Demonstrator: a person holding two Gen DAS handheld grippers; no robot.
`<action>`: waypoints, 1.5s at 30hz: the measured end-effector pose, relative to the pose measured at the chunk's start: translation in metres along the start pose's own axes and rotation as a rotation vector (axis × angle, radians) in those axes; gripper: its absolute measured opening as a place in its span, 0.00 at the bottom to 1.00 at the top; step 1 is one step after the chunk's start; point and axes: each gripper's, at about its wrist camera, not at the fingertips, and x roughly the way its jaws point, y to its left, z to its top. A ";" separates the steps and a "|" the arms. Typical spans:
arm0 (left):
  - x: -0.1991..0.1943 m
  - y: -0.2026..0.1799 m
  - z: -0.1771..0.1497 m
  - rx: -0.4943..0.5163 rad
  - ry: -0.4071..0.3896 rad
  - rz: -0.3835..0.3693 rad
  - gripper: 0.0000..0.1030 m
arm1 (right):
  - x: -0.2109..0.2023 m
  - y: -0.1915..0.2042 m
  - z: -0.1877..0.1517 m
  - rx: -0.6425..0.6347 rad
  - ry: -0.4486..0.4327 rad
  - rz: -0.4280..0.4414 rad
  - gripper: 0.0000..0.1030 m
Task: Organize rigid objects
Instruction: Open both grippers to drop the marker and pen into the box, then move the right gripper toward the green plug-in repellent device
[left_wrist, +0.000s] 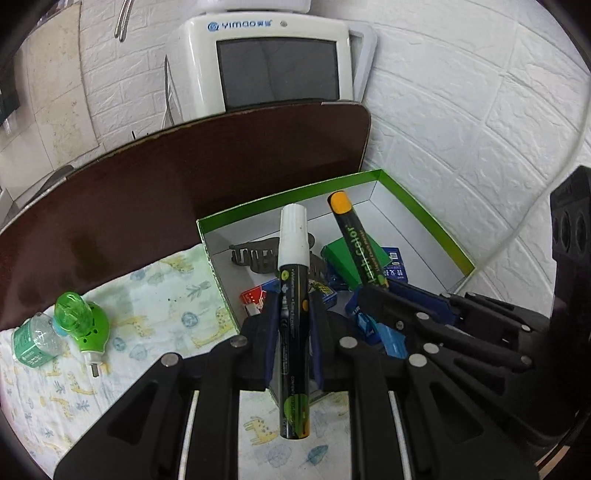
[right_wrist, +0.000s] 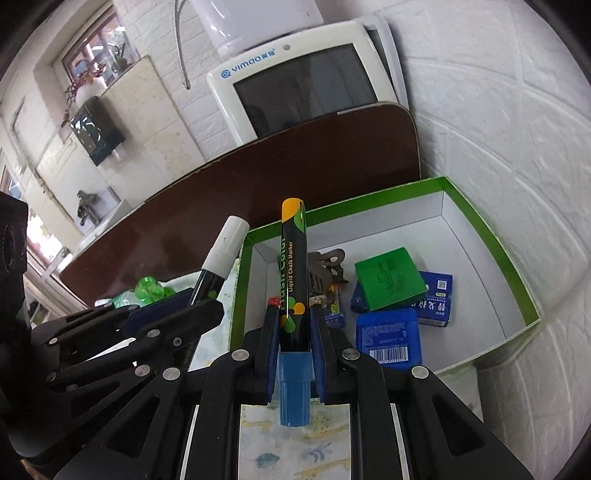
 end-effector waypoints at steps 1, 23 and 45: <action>0.009 0.002 0.000 -0.014 0.017 -0.002 0.14 | 0.005 -0.004 -0.001 0.010 0.005 -0.002 0.17; 0.003 0.023 -0.005 -0.016 0.004 0.070 0.31 | 0.015 -0.012 -0.001 0.038 0.023 -0.004 0.17; -0.057 0.195 -0.103 -0.331 -0.013 0.270 0.46 | 0.055 0.152 -0.020 -0.226 0.124 0.022 0.18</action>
